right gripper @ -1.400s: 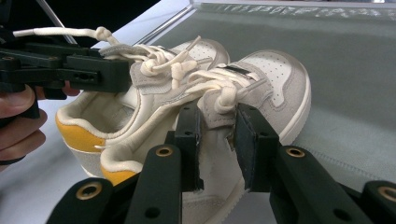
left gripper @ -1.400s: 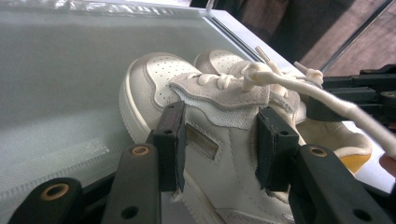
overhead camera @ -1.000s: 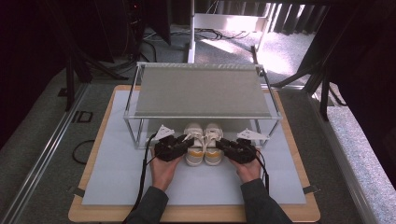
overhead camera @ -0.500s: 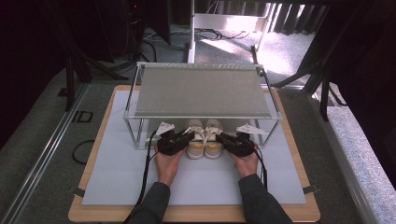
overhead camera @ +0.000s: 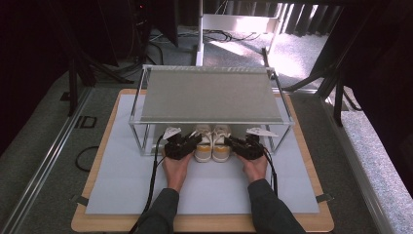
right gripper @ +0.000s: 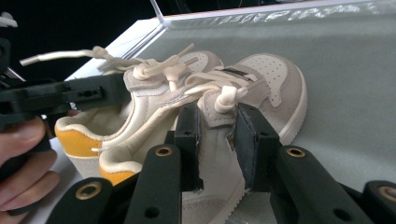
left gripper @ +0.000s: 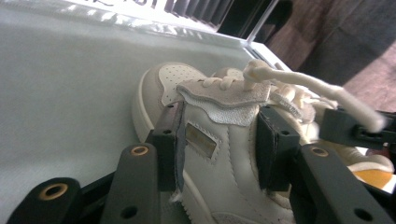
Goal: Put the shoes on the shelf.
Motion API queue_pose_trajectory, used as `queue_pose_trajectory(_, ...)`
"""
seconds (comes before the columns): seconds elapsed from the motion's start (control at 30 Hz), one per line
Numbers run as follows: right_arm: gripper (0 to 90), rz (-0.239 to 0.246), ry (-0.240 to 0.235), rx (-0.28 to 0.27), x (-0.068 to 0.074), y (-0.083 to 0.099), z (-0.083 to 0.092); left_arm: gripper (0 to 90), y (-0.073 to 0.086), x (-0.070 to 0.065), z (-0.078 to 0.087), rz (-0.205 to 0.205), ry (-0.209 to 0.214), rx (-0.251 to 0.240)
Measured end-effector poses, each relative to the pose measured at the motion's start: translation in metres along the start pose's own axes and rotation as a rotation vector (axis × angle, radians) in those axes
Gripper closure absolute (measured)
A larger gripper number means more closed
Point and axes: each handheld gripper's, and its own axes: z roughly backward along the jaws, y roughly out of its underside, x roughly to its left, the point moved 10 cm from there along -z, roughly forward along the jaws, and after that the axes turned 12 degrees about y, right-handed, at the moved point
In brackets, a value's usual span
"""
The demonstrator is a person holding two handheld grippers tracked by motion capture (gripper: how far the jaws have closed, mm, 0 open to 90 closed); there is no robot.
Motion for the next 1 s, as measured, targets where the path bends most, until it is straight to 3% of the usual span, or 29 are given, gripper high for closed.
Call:
queue_pose_trajectory(0.17,67.6,-0.014,0.012,0.022,0.000,0.000,-0.001,49.5,-0.003,0.000,0.001,0.005,0.008,-0.014)
queue_pose_trajectory(0.23,64.2,-0.008,0.032,0.002,-0.001,-0.001,0.001,42.4,-0.006,-0.001,0.005,-0.025,0.002,-0.017)
queue_pose_trajectory(0.43,48.6,0.039,0.040,-0.067,0.005,-0.006,0.013,34.0,-0.010,-0.008,0.015,-0.031,0.019,-0.031)
queue_pose_trajectory(0.5,43.4,0.040,0.014,-0.089,0.009,-0.008,0.020,32.3,-0.011,-0.013,0.019,-0.040,0.036,-0.032)
queue_pose_trajectory(0.57,39.0,0.062,0.011,-0.099,0.013,-0.009,0.025,29.2,-0.010,-0.018,0.022,-0.075,0.053,-0.024)
queue_pose_trajectory(0.63,34.3,0.091,-0.008,-0.089,0.019,-0.006,0.028,27.7,-0.006,-0.026,0.026,-0.135,0.054,-0.009)
queue_pose_trajectory(0.73,29.4,0.145,0.009,-0.080,0.024,-0.001,0.029,23.6,0.002,-0.032,0.028,-0.194,0.045,0.020)
queue_pose_trajectory(0.9,26.2,0.214,0.060,-0.040,0.026,0.010,0.022,16.5,0.015,-0.033,0.031,-0.221,0.023,0.053)
queue_pose_trajectory(1.0,25.4,0.226,0.072,-0.033,0.027,0.014,0.020,15.7,0.023,-0.031,0.031,-0.222,0.019,0.075)
